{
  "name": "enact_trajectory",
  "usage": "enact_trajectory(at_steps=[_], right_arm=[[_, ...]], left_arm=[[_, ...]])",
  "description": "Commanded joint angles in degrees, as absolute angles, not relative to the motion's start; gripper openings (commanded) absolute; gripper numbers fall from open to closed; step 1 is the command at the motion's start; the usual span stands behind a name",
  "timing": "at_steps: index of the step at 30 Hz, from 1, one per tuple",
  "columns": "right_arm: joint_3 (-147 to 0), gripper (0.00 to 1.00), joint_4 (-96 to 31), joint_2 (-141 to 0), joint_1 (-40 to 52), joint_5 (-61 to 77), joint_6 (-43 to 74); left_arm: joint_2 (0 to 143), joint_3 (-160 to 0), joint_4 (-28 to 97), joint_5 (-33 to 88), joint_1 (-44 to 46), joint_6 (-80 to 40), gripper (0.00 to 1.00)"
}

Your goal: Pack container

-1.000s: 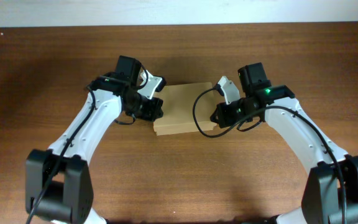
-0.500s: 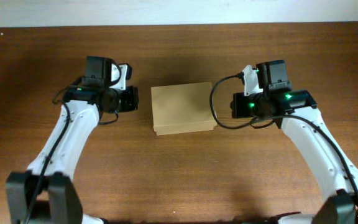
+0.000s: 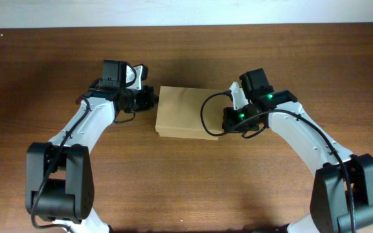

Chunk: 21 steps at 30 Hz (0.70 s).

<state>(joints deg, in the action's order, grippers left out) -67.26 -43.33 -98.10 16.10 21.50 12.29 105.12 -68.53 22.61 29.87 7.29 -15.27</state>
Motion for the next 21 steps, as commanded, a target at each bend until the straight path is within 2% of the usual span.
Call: enact_trajectory(at_steps=[1,4,7,12,18,19,20,21], right_arm=[[-66.78,0.04,-42.83,-98.13,17.52,22.0,12.97],[-67.79,0.04,-44.86,-97.36,17.52,16.58,12.99],[-71.96,0.04,-51.81,-92.16,17.52,12.32,12.93],[-72.77,0.04,-58.89,-73.69,17.54,12.12,12.91],[-72.77,0.05,-69.8,-54.74,17.63,12.14,12.93],[-72.77,0.09,-70.37,-53.32,17.63,12.14,12.93],[-72.77,0.34,-71.0,-50.81,17.63,12.14,12.93],[-72.77,0.79,-71.46,-48.82,17.63,12.16,12.95]], left_arm=[[105.54,-68.29,22.68,32.67,8.95,-15.81,0.02],[104.09,-68.53,23.73,30.37,8.73,-15.84,0.02],[95.04,-70.46,30.0,20.91,8.73,-13.89,0.02],[77.25,-70.46,36.69,20.97,8.86,-12.71,0.02],[64.55,-70.46,44.75,20.99,12.75,-11.73,0.02],[63.46,-70.46,44.88,20.99,13.23,-11.73,0.02],[61.71,-70.43,45.15,20.97,13.76,-11.73,0.05],[60.27,-70.43,45.5,21.02,13.85,-12.19,0.64]])
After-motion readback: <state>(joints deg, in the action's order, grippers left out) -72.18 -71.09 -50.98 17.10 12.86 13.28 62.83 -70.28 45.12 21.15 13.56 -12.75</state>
